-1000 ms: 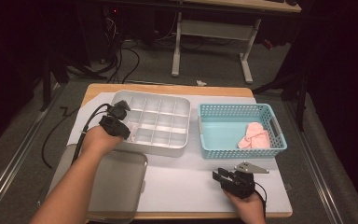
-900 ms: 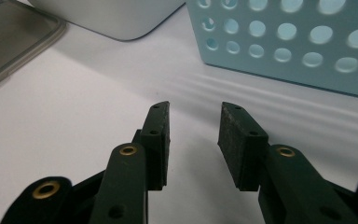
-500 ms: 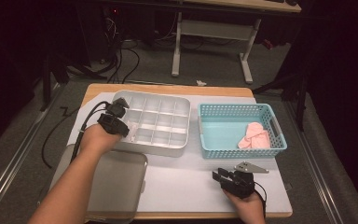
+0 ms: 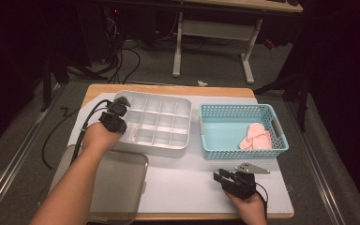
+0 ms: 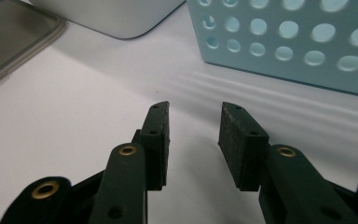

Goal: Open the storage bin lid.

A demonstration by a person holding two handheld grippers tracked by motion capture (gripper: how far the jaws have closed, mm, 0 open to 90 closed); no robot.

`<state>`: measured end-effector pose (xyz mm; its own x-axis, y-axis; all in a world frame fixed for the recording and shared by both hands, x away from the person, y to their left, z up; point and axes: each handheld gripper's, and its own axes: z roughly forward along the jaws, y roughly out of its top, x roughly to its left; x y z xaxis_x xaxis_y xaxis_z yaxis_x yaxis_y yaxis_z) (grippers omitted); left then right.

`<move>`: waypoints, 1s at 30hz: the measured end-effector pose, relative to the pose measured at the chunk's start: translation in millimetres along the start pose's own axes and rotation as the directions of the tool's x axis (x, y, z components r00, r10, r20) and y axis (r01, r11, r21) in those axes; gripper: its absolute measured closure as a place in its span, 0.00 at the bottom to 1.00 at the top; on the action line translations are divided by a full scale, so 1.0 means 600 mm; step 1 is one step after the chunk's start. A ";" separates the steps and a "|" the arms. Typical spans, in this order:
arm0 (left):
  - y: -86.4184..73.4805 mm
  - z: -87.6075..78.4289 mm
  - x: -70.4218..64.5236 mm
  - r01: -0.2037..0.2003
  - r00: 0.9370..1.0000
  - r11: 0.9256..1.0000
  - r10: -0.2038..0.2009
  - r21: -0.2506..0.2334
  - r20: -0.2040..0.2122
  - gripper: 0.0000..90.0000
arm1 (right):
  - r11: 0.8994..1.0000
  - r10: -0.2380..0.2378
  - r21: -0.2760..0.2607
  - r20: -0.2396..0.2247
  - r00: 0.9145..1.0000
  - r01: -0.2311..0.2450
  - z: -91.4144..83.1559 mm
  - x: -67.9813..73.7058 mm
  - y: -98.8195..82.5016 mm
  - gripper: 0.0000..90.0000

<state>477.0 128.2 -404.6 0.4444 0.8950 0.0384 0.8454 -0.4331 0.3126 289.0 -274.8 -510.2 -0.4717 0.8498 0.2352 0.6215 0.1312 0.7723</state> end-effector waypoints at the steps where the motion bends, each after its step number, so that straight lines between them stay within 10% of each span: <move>1: 0.000 0.003 -0.001 -0.004 1.000 1.000 0.004 0.006 -0.002 0.97 | 1.000 0.002 0.001 0.000 1.000 -0.002 0.000 0.000 0.000 0.70; 22: 0.002 0.069 -0.005 -0.006 0.998 0.998 0.002 0.070 0.057 1.00 | 1.000 -0.002 0.006 0.000 1.000 0.002 0.000 0.001 0.000 0.70; 30: 0.002 0.041 -0.007 -0.033 0.999 0.998 0.031 0.053 0.036 0.99 | 1.000 0.002 0.011 0.002 1.000 -0.002 0.001 0.001 0.000 0.70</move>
<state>483.6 121.5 -427.5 0.4810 0.8766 0.0140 0.8448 -0.4677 0.2601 289.0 -273.9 -510.1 -0.4696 0.8508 0.2357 0.6292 0.1353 0.7654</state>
